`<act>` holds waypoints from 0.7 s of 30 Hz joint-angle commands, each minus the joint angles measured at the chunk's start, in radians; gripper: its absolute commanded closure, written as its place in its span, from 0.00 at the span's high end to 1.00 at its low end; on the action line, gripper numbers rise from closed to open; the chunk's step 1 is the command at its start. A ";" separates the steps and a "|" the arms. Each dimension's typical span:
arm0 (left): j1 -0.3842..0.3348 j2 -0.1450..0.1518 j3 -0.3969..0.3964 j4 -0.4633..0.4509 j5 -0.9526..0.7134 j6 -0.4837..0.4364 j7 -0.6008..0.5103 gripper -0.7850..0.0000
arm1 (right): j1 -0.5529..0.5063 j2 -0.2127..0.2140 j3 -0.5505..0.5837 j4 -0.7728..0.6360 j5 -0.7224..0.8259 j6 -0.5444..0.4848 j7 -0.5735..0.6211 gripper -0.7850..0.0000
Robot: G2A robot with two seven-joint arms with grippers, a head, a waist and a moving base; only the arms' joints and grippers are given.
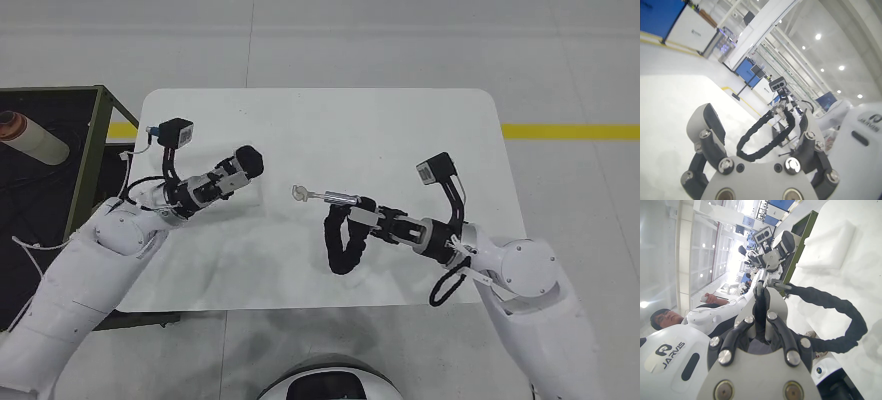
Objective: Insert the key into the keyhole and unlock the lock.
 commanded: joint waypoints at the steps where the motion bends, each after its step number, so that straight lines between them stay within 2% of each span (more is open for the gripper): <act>1: -0.022 0.002 -0.009 0.021 -0.345 0.133 -0.321 1.00 | -0.006 0.000 0.003 -0.009 -0.002 0.003 -0.001 0.00; 4: -0.046 -0.008 0.003 0.064 -0.484 0.250 -0.514 1.00 | -0.012 0.000 0.004 -0.013 0.001 0.001 0.004 0.00; 6: -0.067 -0.019 0.021 0.095 -0.489 0.295 -0.586 1.00 | -0.015 0.000 0.003 -0.012 0.004 0.001 0.008 0.00; 8: -0.085 -0.033 0.039 0.115 -0.490 0.301 -0.621 1.00 | -0.016 0.000 0.002 -0.009 0.011 0.000 0.014 0.00; 10: -0.096 -0.047 0.063 0.127 -0.474 0.302 -0.642 0.83 | -0.016 -0.001 -0.002 -0.004 0.019 -0.002 0.024 0.00; 11: -0.100 -0.054 0.073 0.131 -0.471 0.303 -0.643 0.70 | -0.016 -0.001 -0.004 -0.001 0.017 -0.003 0.026 0.00; 14: -0.107 -0.075 0.099 0.159 -0.465 0.332 -0.613 0.48 | -0.011 -0.003 -0.016 0.007 0.009 -0.009 0.032 0.00; 16: -0.113 -0.088 0.110 0.167 -0.468 0.354 -0.594 0.45 | -0.008 -0.004 -0.025 0.012 -0.001 -0.012 0.028 0.00; 21: -0.114 -0.111 0.119 0.168 -0.457 0.363 -0.632 0.43 | 0.004 -0.008 -0.045 0.022 -0.019 -0.007 0.022 0.00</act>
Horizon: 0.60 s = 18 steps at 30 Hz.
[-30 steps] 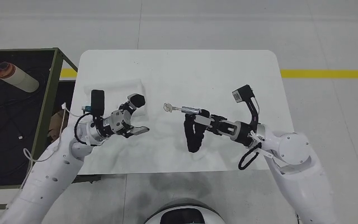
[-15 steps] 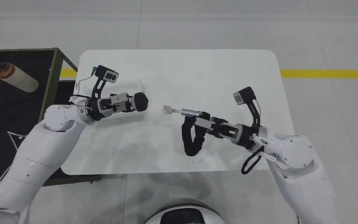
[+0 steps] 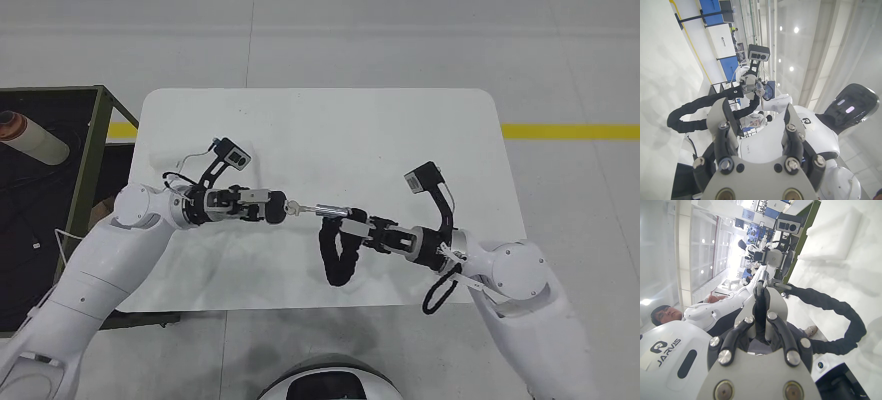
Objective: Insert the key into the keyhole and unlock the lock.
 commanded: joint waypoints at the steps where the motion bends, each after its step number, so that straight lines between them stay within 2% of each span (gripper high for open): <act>1: 0.003 -0.008 -0.002 -0.002 0.008 0.004 -0.013 0.44 | 0.005 -0.001 -0.006 0.002 -0.006 0.003 -0.001 0.00; 7: 0.014 -0.024 -0.028 -0.005 0.024 0.015 -0.025 0.44 | 0.014 -0.005 -0.017 0.004 -0.014 0.010 -0.002 0.00; 10: 0.021 -0.032 -0.041 -0.005 0.030 0.018 -0.030 0.37 | 0.017 -0.007 -0.022 0.007 -0.020 0.011 -0.002 0.00; 13: 0.027 -0.039 -0.052 -0.004 0.040 0.027 -0.032 0.13 | 0.019 -0.008 -0.027 0.008 -0.029 0.014 0.000 0.00; 14: 0.029 -0.042 -0.055 -0.003 0.047 0.029 -0.032 0.00 | 0.019 -0.009 -0.028 0.007 -0.034 0.015 -0.002 0.00; 18: 0.036 -0.051 -0.067 -0.009 0.063 0.040 -0.035 0.00 | 0.019 -0.010 -0.033 0.006 -0.052 0.018 -0.006 0.00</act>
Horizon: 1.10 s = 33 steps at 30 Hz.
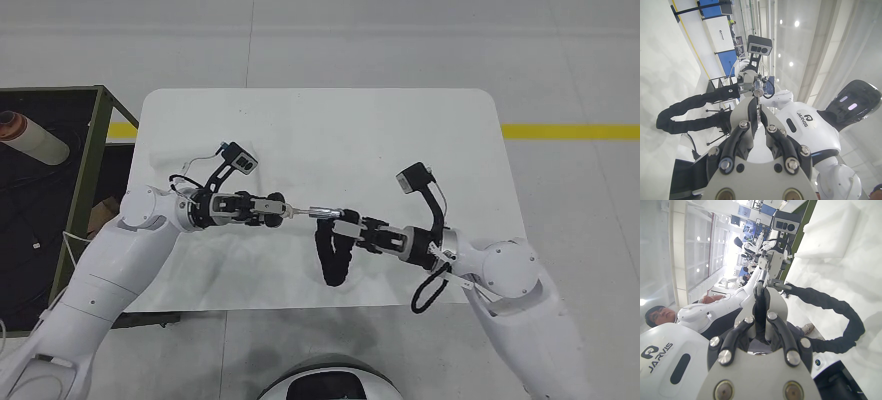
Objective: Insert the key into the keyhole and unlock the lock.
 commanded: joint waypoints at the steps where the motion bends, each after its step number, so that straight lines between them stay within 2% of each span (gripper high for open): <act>1: 0.003 -0.005 -0.008 -0.003 0.007 0.005 -0.004 0.00 | 0.001 -0.001 -0.003 -0.001 -0.015 0.003 0.000 0.00; 9: 0.016 -0.018 -0.043 -0.014 0.064 0.015 -0.011 0.00 | 0.000 -0.003 -0.011 -0.013 -0.062 0.011 -0.008 0.00; 17: 0.041 -0.026 -0.082 -0.044 0.132 0.013 -0.007 0.00 | 0.003 -0.003 -0.020 -0.043 -0.183 0.031 -0.020 0.00; 27: 0.067 -0.039 -0.115 -0.071 0.170 0.016 -0.002 0.00 | 0.013 -0.008 -0.029 -0.042 -0.166 0.051 -0.007 0.00; 33: 0.072 -0.044 -0.113 -0.077 0.133 0.027 -0.030 0.00 | 0.015 -0.009 -0.027 -0.037 -0.150 0.056 -0.006 0.00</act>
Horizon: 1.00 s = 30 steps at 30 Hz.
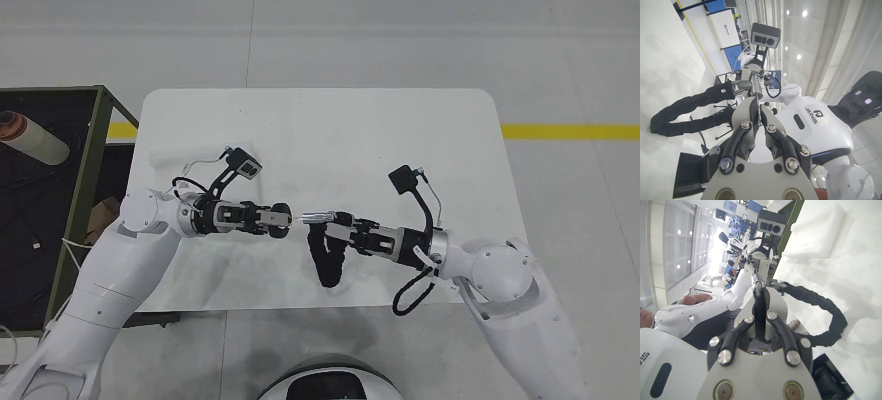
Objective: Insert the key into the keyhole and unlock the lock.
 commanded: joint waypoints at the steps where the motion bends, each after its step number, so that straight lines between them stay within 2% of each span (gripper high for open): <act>1: 0.000 0.000 0.000 0.000 0.003 -0.001 0.001 0.00 | 0.000 0.000 0.000 0.000 -0.001 0.000 0.000 0.00; 5: 0.005 0.000 -0.001 -0.006 0.008 -0.005 0.009 0.00 | 0.000 0.000 0.000 0.000 -0.001 0.000 0.000 0.00; 10: 0.070 0.006 -0.058 -0.136 0.184 -0.136 0.112 0.00 | -0.047 0.000 0.013 -0.018 0.008 0.004 -0.047 0.00; 13: 0.106 0.008 -0.100 -0.192 0.285 -0.249 0.165 0.00 | -0.048 0.000 0.018 -0.014 0.020 0.006 -0.054 0.00; 17: 0.154 0.010 -0.146 -0.268 0.477 -0.375 0.291 0.00 | -0.041 0.000 0.022 -0.017 0.024 0.009 -0.060 0.00; 21: 0.197 0.009 -0.187 -0.304 0.635 -0.494 0.410 0.00 | -0.035 0.000 0.025 -0.018 0.031 0.015 -0.059 0.00; 24: 0.237 0.002 -0.229 -0.339 0.836 -0.588 0.535 0.00 | -0.028 0.000 0.023 -0.013 0.041 0.019 -0.065 0.00; 30: 0.291 -0.022 -0.288 -0.411 1.251 -0.638 0.797 0.00 | -0.008 -0.001 0.006 -0.006 0.045 0.032 -0.071 0.00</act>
